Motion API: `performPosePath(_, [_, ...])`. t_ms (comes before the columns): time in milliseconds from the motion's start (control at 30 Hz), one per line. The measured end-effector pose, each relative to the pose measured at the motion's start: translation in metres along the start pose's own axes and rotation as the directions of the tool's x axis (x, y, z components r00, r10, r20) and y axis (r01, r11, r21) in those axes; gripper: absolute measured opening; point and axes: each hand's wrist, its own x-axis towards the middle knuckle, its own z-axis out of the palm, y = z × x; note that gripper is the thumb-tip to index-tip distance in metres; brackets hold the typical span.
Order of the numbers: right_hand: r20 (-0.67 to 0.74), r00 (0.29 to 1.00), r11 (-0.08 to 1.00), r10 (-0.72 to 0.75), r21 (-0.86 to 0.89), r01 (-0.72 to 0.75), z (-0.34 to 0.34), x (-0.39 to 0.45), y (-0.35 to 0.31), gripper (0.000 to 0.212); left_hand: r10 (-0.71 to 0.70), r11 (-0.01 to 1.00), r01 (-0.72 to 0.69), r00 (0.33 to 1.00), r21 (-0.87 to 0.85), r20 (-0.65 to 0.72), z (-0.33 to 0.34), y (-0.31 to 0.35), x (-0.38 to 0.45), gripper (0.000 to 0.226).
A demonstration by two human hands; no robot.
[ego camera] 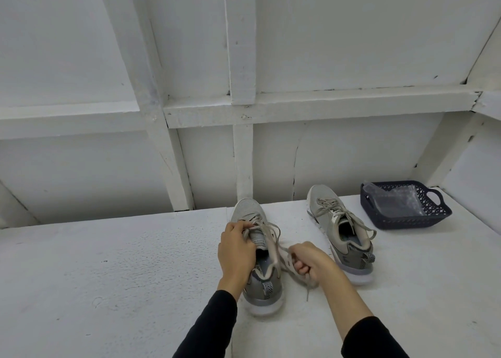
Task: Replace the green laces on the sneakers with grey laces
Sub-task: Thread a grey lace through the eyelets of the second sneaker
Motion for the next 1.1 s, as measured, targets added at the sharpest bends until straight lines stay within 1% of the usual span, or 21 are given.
performPosePath(67, [-0.044,0.999,0.985,-0.033,-0.169,0.025,-0.002,0.000,0.010,0.031,-0.006,1.000,0.006,1.000,-0.003,0.001,0.001,-0.001,0.000,0.036])
performPosePath(133, [-0.072,0.992,0.938,-0.103,-0.340,0.073,-0.002,0.001,0.018,0.030,-0.010,1.000,0.010,1.000,-0.003,0.001,0.002,-0.001,0.001,0.036])
performPosePath(167, [-0.068,0.988,0.912,-0.135,-0.397,0.097,0.000,0.001,0.020,0.028,-0.013,1.000,0.013,1.000,0.002,0.000,0.001,0.000,0.001,0.035])
performPosePath(233, [-0.054,0.981,0.872,-0.187,-0.469,0.140,0.002,0.002,0.026,0.022,-0.020,1.000,0.019,1.000,0.005,0.003,0.002,0.000,0.001,0.035])
performPosePath(333, [-0.109,0.958,0.824,-0.265,-0.541,0.166,0.003,0.007,0.031,0.014,-0.019,1.000,0.019,1.000,-0.001,0.006,0.002,0.001,0.001,0.034])
performPosePath(367, [-0.145,0.945,0.813,-0.292,-0.558,0.165,0.002,0.010,0.031,0.011,-0.019,1.000,0.019,1.000,0.000,0.008,0.002,0.001,0.000,0.034])
performPosePath(400, [-0.194,0.928,0.808,-0.318,-0.568,0.158,0.001,0.013,0.030,0.013,-0.020,1.000,0.020,1.000,0.001,0.008,0.002,0.001,0.001,0.034])
performPosePath(467, [-0.309,0.878,0.821,-0.364,-0.552,0.146,-0.004,0.020,0.028,0.019,-0.021,1.000,0.021,1.000,0.001,0.007,0.002,0.001,0.001,0.034])
performPosePath(533, [-0.378,0.832,0.827,-0.405,-0.539,0.158,-0.010,0.026,0.029,0.017,-0.020,1.000,0.020,1.000,-0.004,0.007,0.003,0.000,0.001,0.034])
performPosePath(667, [-0.386,0.804,0.792,-0.452,-0.589,0.161,-0.014,0.024,0.031,0.012,-0.020,1.000,0.020,1.000,-0.002,-0.003,0.004,0.001,0.001,0.033])
performPosePath(767, [-0.403,0.752,0.769,-0.521,-0.604,0.209,-0.011,0.021,0.032,0.009,-0.023,1.000,0.023,1.000,-0.004,-0.003,0.003,0.002,0.002,0.034])
performPosePath(833, [-0.350,0.757,0.754,-0.552,-0.597,0.274,-0.007,0.022,0.034,0.014,-0.025,1.000,0.025,1.000,-0.003,-0.003,0.002,0.002,0.002,0.034])
performPosePath(867, [-0.323,0.767,0.752,-0.555,-0.590,0.295,-0.006,0.023,0.035,0.020,-0.025,1.000,0.025,1.000,-0.003,-0.003,0.002,0.003,0.001,0.034])
performPosePath(933, [-0.317,0.765,0.755,-0.560,-0.576,0.314,-0.005,0.024,0.035,0.030,-0.023,1.000,0.023,1.000,-0.002,-0.002,0.002,0.002,0.001,0.034])
performPosePath(967, [-0.334,0.754,0.759,-0.566,-0.567,0.319,-0.006,0.026,0.035,0.025,-0.023,1.000,0.023,1.000,-0.002,0.000,0.002,0.002,0.000,0.034])
performPosePath(1000, [-0.351,0.746,0.763,-0.566,-0.566,0.312,-0.007,0.028,0.034,0.016,-0.025,1.000,0.025,1.000,-0.002,0.002,0.002,0.003,0.000,0.034])
performPosePath(1033, [-0.365,0.740,0.762,-0.565,-0.576,0.297,-0.006,0.029,0.031,0.014,-0.027,1.000,0.027,1.000,-0.001,0.002,0.002,0.003,0.001,0.034])
performPosePath(1100, [-0.383,0.741,0.742,-0.552,-0.631,0.226,-0.007,0.032,0.029,0.027,-0.032,0.999,0.032,0.999,0.002,0.001,0.002,0.003,0.001,0.034])
